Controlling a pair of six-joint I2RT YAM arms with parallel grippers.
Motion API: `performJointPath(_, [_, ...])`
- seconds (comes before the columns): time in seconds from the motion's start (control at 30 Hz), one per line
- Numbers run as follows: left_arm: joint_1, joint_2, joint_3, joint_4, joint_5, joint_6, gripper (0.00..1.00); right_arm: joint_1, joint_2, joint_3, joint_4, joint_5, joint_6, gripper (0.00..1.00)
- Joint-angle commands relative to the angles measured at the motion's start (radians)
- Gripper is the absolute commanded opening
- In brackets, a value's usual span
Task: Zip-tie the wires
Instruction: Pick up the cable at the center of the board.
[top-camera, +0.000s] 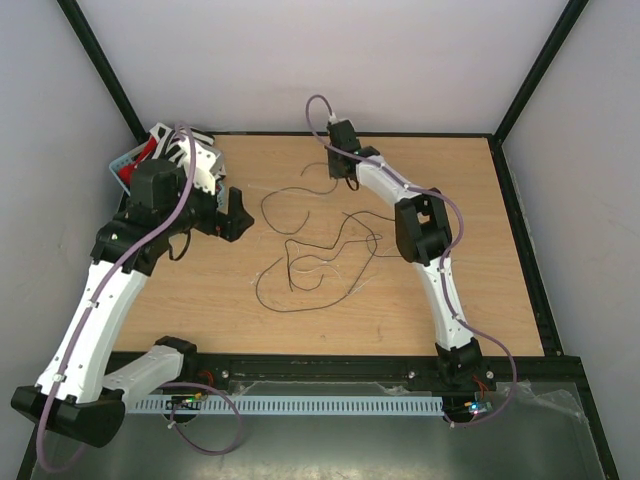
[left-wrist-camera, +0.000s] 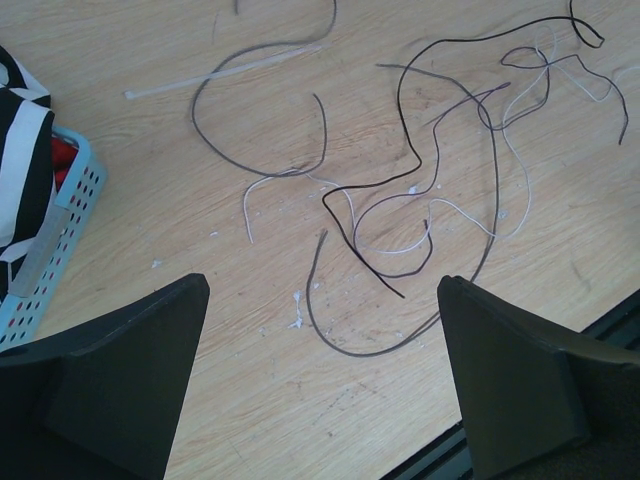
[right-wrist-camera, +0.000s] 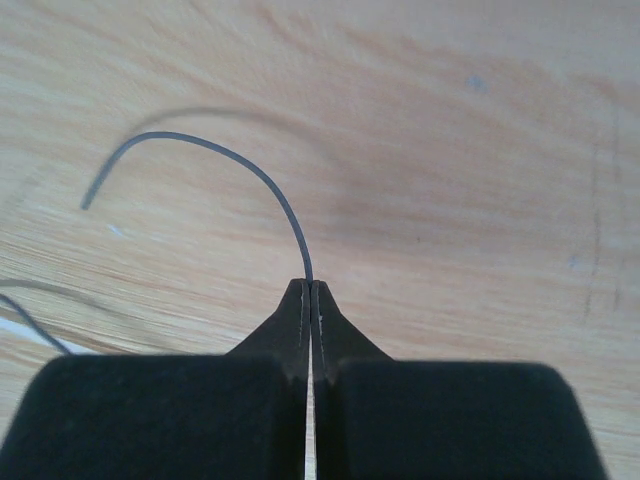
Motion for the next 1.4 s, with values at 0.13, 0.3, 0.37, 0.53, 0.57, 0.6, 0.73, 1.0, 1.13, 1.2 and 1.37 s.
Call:
performJointPath(0.13, [0.068,0.049,0.09,0.022,0.107,0.06,0.99,0.001,-0.119,0.226,0.062,-0.045,-0.07,0.0])
performJointPath(0.3, [0.069,0.089,0.177,0.033,0.104,0.079,0.99,0.0,-0.222,0.232,0.114,-0.06,-0.116,0.0])
performJointPath(0.37, [0.069,0.111,0.232,0.038,0.124,0.08,0.99,0.0,-0.266,0.227,0.119,-0.071,-0.131,0.0])
performJointPath(0.53, [0.069,0.143,0.318,0.058,0.16,0.076,0.99,0.0,-0.407,0.155,0.159,-0.105,-0.136,0.0])
performJointPath(0.57, [0.07,0.147,0.331,0.062,0.163,0.077,0.99,-0.001,-0.436,0.136,0.175,-0.111,-0.134,0.0])
performJointPath(0.6, [0.069,0.153,0.343,0.068,0.171,0.077,0.99,-0.001,-0.461,0.123,0.185,-0.119,-0.131,0.0])
performJointPath(0.73, [0.069,0.176,0.393,0.099,0.234,0.086,0.99,-0.001,-0.542,0.109,0.205,-0.154,-0.128,0.0])
performJointPath(1.0, [0.069,0.194,0.43,0.266,0.314,0.077,0.99,0.0,-0.64,0.093,0.229,-0.196,-0.177,0.0])
performJointPath(1.13, [0.069,0.138,0.306,0.533,0.328,-0.001,0.99,0.0,-0.697,0.052,0.248,-0.191,-0.216,0.0])
performJointPath(1.2, [0.069,0.125,0.28,0.585,0.32,-0.026,0.99,-0.001,-0.715,0.029,0.259,-0.189,-0.245,0.0])
performJointPath(1.37, [0.069,0.159,0.308,0.59,0.354,0.001,0.99,-0.001,-0.756,-0.026,0.268,-0.257,-0.271,0.0])
